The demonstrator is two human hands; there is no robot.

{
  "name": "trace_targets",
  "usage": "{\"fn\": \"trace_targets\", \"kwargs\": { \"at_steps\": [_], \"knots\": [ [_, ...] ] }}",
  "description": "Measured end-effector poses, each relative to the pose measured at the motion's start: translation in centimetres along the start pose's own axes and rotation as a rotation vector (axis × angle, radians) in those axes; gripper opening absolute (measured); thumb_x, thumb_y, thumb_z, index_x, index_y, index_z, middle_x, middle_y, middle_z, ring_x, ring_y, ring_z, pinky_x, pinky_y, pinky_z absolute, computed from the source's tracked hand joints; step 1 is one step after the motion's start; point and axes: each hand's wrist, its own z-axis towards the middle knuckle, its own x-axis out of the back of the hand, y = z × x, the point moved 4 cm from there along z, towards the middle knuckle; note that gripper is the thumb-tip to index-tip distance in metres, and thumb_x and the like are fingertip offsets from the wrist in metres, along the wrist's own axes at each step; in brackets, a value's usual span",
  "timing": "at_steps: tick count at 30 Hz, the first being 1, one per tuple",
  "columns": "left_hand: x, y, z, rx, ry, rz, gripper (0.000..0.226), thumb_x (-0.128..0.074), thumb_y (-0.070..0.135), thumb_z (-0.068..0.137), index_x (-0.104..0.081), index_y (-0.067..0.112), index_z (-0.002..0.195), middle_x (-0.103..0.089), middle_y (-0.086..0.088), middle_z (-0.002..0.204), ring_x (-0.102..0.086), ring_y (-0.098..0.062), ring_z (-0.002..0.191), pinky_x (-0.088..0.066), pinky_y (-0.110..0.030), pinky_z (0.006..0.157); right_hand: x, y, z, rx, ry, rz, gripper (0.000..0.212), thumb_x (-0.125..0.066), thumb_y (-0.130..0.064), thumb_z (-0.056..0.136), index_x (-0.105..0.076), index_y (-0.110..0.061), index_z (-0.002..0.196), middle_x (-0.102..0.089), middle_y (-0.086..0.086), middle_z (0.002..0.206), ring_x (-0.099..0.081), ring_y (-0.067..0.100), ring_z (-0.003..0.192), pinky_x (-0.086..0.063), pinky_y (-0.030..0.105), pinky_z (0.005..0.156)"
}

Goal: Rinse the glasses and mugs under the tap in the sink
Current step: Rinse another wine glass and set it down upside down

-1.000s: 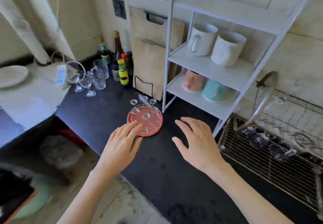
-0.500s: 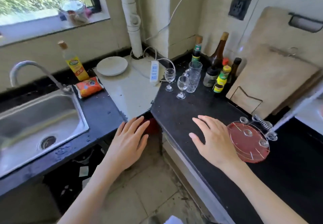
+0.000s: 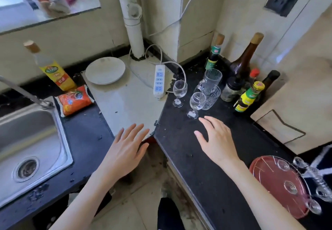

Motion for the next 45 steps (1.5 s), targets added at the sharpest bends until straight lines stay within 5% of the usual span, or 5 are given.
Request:
{"fn": "trace_targets", "kwargs": {
  "at_steps": [12,26,30,37,45],
  "knots": [
    [-2.2,-1.0,9.5,0.005,-0.137,-0.042,0.066,-0.005,0.055,0.090,-0.028,0.025,0.143,-0.031,0.000,0.151,-0.021,-0.023,0.142,-0.011,-0.039,0.114,-5.4,4.4,11.8,-0.218,-0.274,0.006,0.077,-0.062,-0.046,0.083,-0.022,-0.019,0.143,-0.027,0.005,0.143,-0.036,0.028,0.125,-0.046,0.042,0.083],
    [-2.0,-6.2,6.6,0.100,-0.157,-0.171,0.073,-0.002,0.066,0.087,-0.019,0.027,0.146,-0.020,0.002,0.154,-0.015,-0.020,0.143,-0.014,-0.037,0.116,-4.9,1.6,11.9,-0.201,-0.284,-0.072,0.055,-0.065,-0.023,0.082,-0.041,-0.016,0.132,-0.044,0.004,0.132,-0.044,0.033,0.110,-0.043,0.037,0.078],
    [-1.6,-8.0,3.7,0.112,-0.109,-0.215,0.055,-0.030,0.044,0.095,-0.020,0.026,0.146,-0.020,0.002,0.155,-0.015,-0.020,0.143,-0.013,-0.037,0.116,-4.3,-4.6,10.4,-0.045,-0.298,-0.148,0.053,-0.062,-0.027,0.082,-0.041,-0.019,0.131,-0.044,0.000,0.132,-0.044,0.027,0.107,-0.044,0.033,0.072],
    [0.1,-17.5,-5.2,0.202,0.009,-0.284,0.057,-0.036,0.045,0.090,-0.035,0.017,0.140,-0.040,-0.007,0.145,-0.038,-0.029,0.134,-0.031,-0.045,0.107,-6.9,-23.2,8.3,0.271,-0.365,-0.015,0.051,-0.062,-0.029,0.082,-0.044,-0.023,0.129,-0.047,-0.004,0.128,-0.048,0.022,0.109,-0.047,0.031,0.079],
    [2.9,-32.3,-17.3,0.346,0.091,-0.304,0.066,-0.058,0.038,0.087,-0.029,0.016,0.143,-0.033,-0.007,0.148,-0.031,-0.026,0.137,-0.028,-0.040,0.111,-12.0,-45.0,4.9,0.490,-0.512,0.214,0.056,-0.066,-0.035,0.080,-0.044,-0.025,0.131,-0.049,-0.008,0.128,-0.055,0.016,0.104,-0.042,0.026,0.085]
  ]
}}
